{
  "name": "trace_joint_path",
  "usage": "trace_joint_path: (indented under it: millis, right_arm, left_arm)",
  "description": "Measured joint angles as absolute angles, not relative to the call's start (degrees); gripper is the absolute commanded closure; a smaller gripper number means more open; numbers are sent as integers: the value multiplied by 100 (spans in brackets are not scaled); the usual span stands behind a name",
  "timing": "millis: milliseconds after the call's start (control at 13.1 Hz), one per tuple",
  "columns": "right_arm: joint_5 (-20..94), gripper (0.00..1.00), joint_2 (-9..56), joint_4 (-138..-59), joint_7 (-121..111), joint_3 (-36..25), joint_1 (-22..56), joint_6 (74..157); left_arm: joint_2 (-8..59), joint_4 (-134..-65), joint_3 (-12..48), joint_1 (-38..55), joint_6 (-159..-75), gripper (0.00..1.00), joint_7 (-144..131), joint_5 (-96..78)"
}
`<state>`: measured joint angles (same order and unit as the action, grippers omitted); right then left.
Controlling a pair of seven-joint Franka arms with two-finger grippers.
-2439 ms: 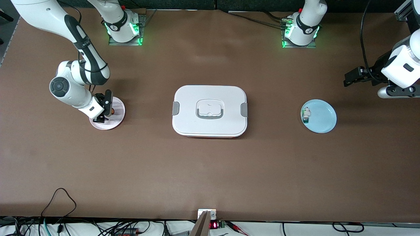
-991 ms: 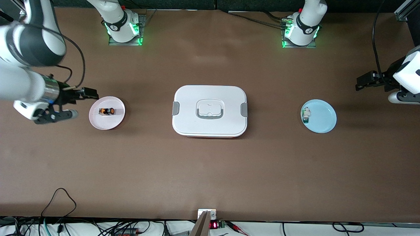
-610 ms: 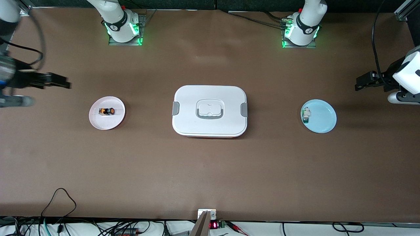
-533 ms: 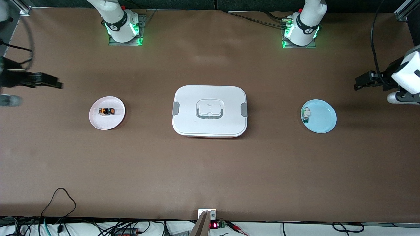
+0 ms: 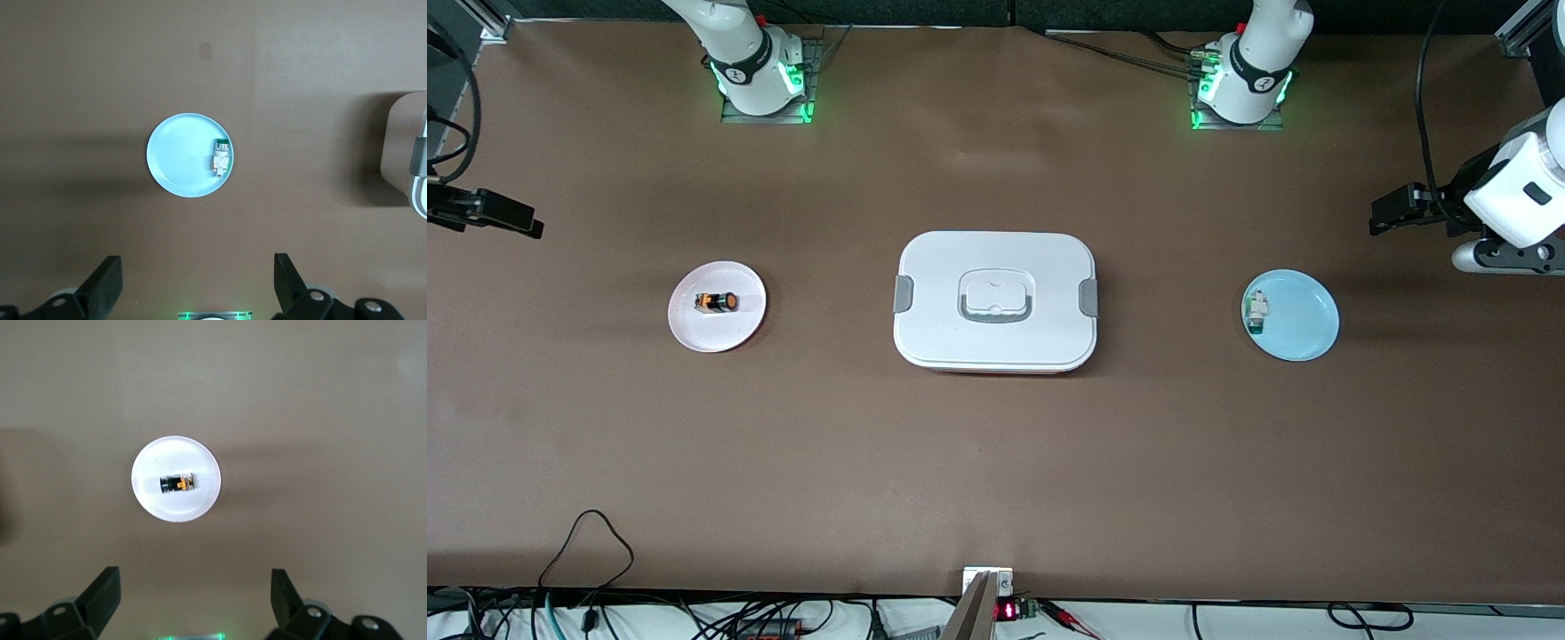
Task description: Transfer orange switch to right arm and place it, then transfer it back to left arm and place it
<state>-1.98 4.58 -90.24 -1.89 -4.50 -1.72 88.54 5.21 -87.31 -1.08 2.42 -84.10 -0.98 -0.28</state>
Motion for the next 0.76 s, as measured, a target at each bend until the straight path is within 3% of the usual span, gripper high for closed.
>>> trace_joint_path:
  millis: [762]
  right_arm:
    - [-197,0,-271,-10033,-185,-455,-165,9521]
  left_arm:
    - [528,-8689,-55,244,-8524,0,-94,-29]
